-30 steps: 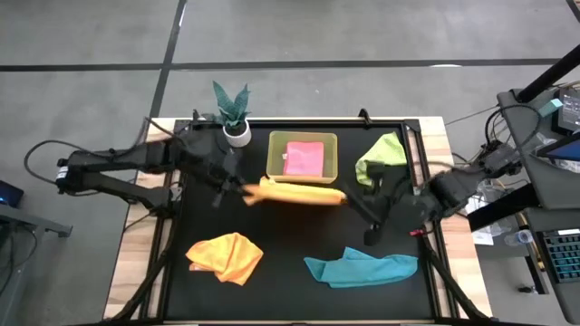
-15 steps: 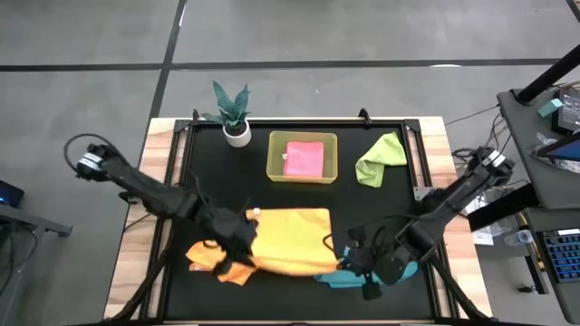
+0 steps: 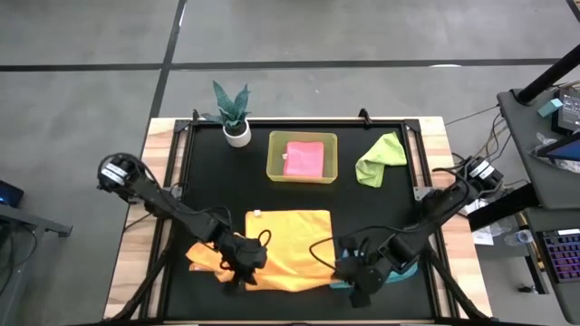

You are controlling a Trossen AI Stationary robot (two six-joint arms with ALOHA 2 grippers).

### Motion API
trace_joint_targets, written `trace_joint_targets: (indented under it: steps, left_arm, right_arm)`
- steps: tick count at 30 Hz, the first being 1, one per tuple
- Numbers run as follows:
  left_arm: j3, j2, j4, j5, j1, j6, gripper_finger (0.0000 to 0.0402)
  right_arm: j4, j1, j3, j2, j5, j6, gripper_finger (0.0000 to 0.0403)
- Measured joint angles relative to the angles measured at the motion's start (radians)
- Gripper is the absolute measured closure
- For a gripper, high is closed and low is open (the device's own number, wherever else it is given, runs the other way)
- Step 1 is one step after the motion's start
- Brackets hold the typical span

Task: Fold microfiber towels
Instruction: Fold the top yellow towel on the table

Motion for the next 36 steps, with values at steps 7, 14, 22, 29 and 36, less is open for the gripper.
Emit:
trace_joint_targets:
  steps: [7,14,22,29,36]
  left_arm:
    - [-0.002,-0.013,-0.172,-0.156,0.077,0.034,0.0401]
    - [-0.034,-0.006,-0.229,-0.191,0.186,0.109,0.0401]
    - [-0.086,-0.009,-0.332,-0.211,0.292,0.106,0.0401]
    - [-0.09,-0.01,-0.326,-0.217,0.323,0.139,0.0402]
    - [-0.09,-0.01,-0.323,-0.31,0.336,0.138,0.0402]
  right_arm:
    - [-0.147,-0.108,-0.002,0.01,0.126,-0.028,0.0394]
    - [-0.165,-0.239,-0.003,0.067,0.157,-0.15,0.0394]
    - [-0.172,-0.295,-0.004,0.112,0.156,-0.19,0.0394]
    - [-0.171,-0.302,-0.004,0.142,0.235,-0.193,0.0389]
    - [-0.171,-0.32,-0.004,0.146,0.255,-0.194,0.0379]
